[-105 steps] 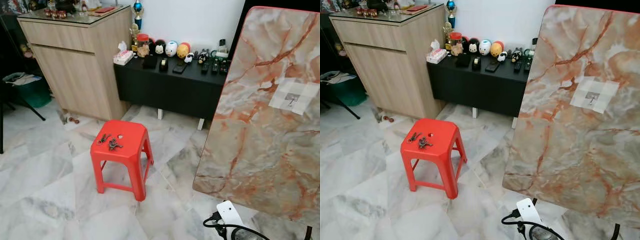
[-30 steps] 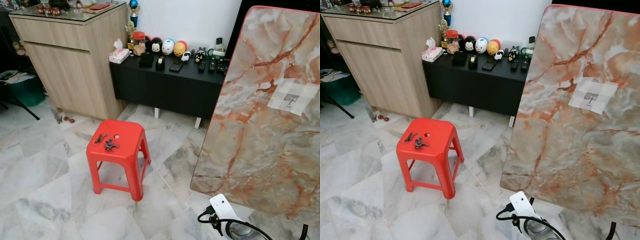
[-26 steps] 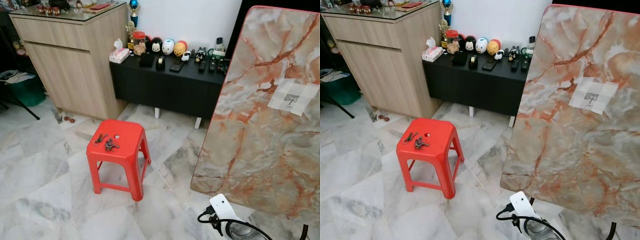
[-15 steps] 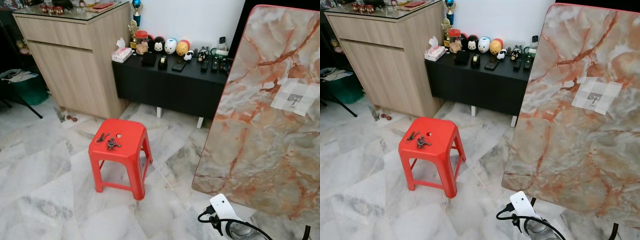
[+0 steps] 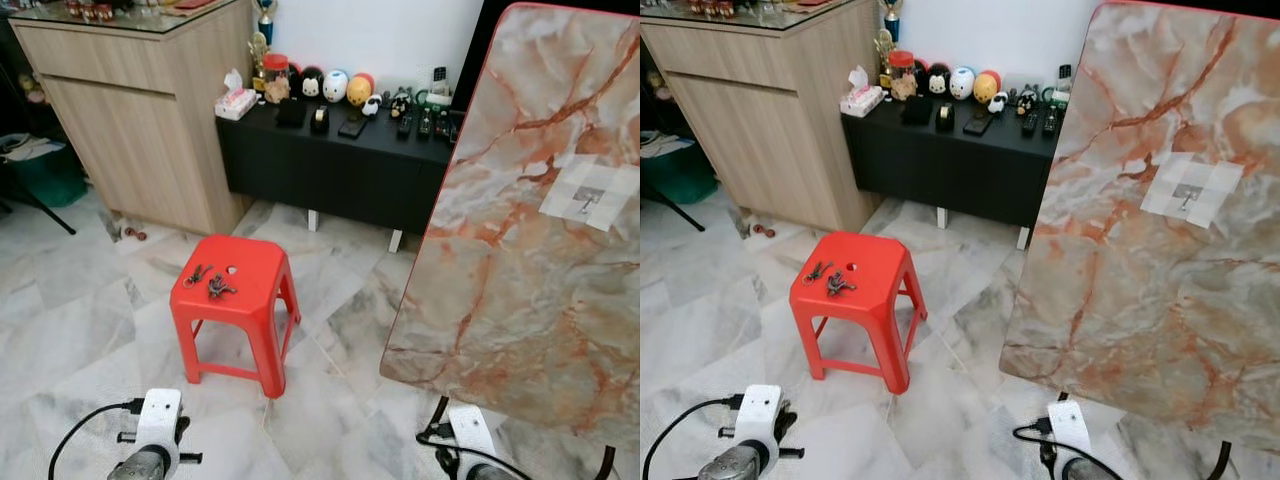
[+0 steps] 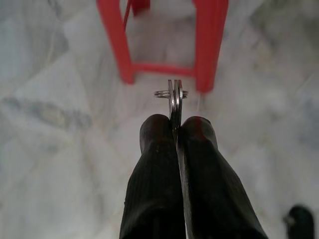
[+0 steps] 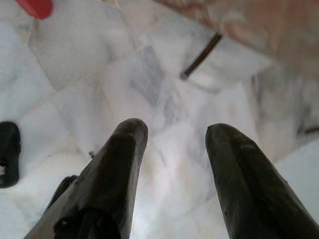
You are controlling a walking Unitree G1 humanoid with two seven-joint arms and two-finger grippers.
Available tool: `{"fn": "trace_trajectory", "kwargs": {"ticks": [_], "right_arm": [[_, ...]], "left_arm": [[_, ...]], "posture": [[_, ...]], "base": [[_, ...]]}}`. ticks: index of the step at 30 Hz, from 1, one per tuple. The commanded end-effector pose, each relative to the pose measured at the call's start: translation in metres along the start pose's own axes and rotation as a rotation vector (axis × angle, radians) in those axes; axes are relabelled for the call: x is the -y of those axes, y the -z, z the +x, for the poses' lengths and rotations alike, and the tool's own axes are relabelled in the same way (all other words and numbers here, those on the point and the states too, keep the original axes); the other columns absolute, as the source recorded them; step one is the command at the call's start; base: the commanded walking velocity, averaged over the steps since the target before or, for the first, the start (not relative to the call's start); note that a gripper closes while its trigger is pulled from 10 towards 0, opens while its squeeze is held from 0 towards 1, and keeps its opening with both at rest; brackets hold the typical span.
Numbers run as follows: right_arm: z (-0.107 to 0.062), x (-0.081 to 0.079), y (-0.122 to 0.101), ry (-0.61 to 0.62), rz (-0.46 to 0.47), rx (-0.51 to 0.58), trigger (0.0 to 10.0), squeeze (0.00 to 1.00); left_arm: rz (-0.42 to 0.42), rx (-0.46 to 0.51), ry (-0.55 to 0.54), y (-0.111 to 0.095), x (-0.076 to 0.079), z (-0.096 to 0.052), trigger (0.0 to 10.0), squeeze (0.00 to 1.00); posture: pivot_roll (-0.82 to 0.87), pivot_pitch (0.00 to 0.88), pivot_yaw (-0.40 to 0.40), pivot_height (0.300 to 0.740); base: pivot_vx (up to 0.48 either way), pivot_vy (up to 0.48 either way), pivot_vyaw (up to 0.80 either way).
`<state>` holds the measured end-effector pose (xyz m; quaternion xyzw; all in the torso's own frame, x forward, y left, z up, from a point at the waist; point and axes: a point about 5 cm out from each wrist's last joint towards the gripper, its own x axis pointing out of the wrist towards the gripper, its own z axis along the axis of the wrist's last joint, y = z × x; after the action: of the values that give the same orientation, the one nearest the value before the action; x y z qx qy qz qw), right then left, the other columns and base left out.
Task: Hang keys on a hook
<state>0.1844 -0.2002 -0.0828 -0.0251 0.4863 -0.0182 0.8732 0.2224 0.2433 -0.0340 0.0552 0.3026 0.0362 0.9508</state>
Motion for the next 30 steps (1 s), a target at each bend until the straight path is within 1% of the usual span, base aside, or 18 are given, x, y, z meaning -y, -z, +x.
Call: {"fn": "trace_trajectory", "kwargs": {"ticks": [1,2,3,4,7,10,12,13,14,16,17,22,25,30], "right_arm": [[-0.001,-0.001,0.007,0.037,0.122,-0.001,10.0,0.0],[-0.001,-0.001,0.007,0.037,0.122,-0.001,10.0,0.0],[-0.001,-0.001,0.009,0.047,0.16,0.001,10.0,0.0],[-0.002,-0.002,0.013,0.062,0.212,-0.006,10.0,0.0],[-0.002,-0.004,0.019,0.063,0.248,-0.016,10.0,0.0],[-0.002,-0.005,0.021,0.063,0.282,-0.014,10.0,0.0],[-0.003,-0.005,0.021,0.063,0.289,-0.013,10.0,0.0],[-0.003,-0.005,0.022,0.063,0.291,-0.017,10.0,0.0],[-0.003,-0.008,0.025,0.056,0.289,-0.019,10.0,0.0],[-0.003,-0.005,0.023,0.06,0.296,-0.011,10.0,0.0],[-0.003,-0.003,0.02,0.063,0.323,-0.003,10.0,0.0],[-0.002,-0.003,0.019,0.067,0.346,0.0,10.0,0.0],[-0.002,-0.003,0.02,0.072,0.352,-0.006,10.0,0.0],[-0.002,-0.003,0.02,0.081,0.376,-0.005,10.0,0.0]], "left_arm": [[-0.027,0.087,0.013,-0.014,0.004,-0.001,10.0,0.0],[-0.027,0.087,0.013,-0.014,0.004,-0.001,10.0,0.0],[-0.02,0.122,0.017,-0.021,0.005,-0.001,10.0,0.0],[0.015,0.184,0.04,-0.034,0.009,-0.001,10.0,0.0],[0.067,0.242,0.078,-0.047,0.019,-0.003,10.0,0.0],[0.078,0.279,0.087,-0.056,0.025,-0.004,10.0,0.0],[0.08,0.289,0.089,-0.058,0.026,-0.004,10.0,0.0],[0.087,0.302,0.091,-0.061,0.028,-0.006,10.0,0.0],[0.116,0.34,0.099,-0.066,0.034,-0.008,10.0,0.0],[0.118,0.353,0.102,-0.069,0.036,-0.01,10.0,0.0],[0.127,0.36,0.102,-0.07,0.035,-0.011,10.0,0.0],[0.137,0.383,0.11,-0.077,0.034,-0.012,10.0,0.0],[0.175,0.379,0.129,-0.077,0.037,-0.011,10.0,0.0],[0.167,0.387,0.135,-0.081,0.041,-0.011,10.0,0.0]], "posture": [[0.09,0.017,-0.077,0.74],[0.09,0.017,-0.077,0.74],[0.09,0.016,-0.076,0.74],[0.09,0.013,-0.074,0.74],[0.09,0.0,-0.069,0.74],[0.09,0.0,-0.066,0.74],[0.09,0.0,-0.066,0.74],[0.09,0.0,-0.067,0.74],[0.08,0.0,-0.067,0.74],[0.09,0.0,-0.066,0.74],[0.09,0.0,-0.061,0.74],[0.09,0.0,-0.052,0.74],[0.08,0.0,-0.046,0.74],[0.08,0.0,-0.042,0.74]], "base": [[0.0,0.0,0.0],[0.0,0.0,0.0],[0.0,0.0,0.0],[0.0,0.0,0.0],[0.0,0.0,0.0],[0.0,0.0,0.0],[0.0,0.0,0.0],[0.0,0.0,0.0],[0.0,-0.364,0.0],[0.0,-0.428,0.0],[0.0,-0.428,0.0],[0.0,-0.428,0.0],[0.0,-0.429,0.0],[0.0,-0.431,0.0]]}}
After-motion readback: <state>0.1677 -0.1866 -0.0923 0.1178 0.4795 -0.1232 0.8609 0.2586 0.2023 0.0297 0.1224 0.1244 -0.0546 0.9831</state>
